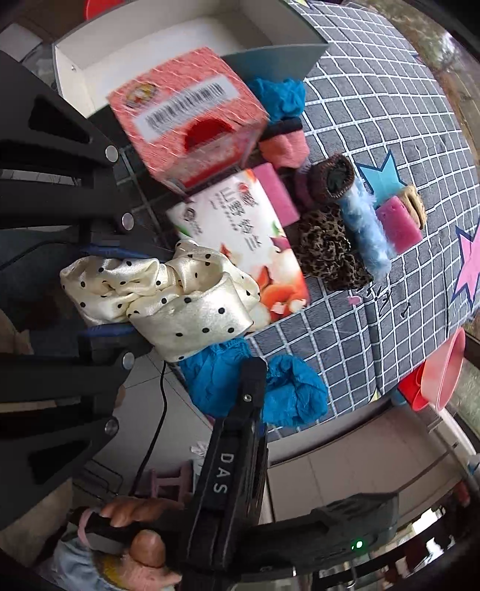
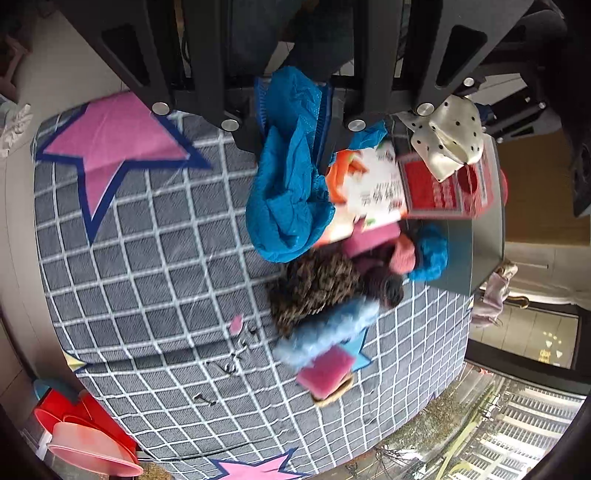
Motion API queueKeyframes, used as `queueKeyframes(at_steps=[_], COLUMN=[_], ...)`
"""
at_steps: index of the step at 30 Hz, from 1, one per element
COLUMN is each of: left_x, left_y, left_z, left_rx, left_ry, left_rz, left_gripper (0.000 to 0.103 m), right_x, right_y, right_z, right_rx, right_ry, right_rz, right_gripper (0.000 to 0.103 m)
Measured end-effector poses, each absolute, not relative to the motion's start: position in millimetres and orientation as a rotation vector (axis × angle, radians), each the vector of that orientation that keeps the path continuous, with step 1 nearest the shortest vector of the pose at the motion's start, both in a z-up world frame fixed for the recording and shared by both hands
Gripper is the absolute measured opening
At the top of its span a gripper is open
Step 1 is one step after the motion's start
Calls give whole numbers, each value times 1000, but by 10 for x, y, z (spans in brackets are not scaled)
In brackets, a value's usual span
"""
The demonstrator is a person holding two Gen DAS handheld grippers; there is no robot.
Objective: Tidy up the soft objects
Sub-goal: 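Carry the scrunchie and blue cloth with both grippers over the white box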
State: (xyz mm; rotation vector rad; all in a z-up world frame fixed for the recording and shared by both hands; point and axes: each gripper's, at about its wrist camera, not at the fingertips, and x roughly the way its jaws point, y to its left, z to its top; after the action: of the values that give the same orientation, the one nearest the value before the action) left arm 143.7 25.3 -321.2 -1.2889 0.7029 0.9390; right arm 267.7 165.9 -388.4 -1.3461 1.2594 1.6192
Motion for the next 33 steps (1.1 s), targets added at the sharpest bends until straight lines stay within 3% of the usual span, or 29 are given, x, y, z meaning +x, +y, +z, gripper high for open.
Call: queueKeyframes(at_steps=[15, 33], left_x=[358, -815], left_y=[-876, -1634], left_z=[-3117, -3074], left_rx=[-1341, -1531], left_ry=[564, 439], left_rz=[1108, 1365], left_gripper=[31, 31], right_x=[1791, 619], right_y=[543, 79], right_z=[-3869, -3759], right_rx=[-1582, -1775], right_ry=[1201, 995], right_rz=[1782, 2009], right_gripper=[24, 24])
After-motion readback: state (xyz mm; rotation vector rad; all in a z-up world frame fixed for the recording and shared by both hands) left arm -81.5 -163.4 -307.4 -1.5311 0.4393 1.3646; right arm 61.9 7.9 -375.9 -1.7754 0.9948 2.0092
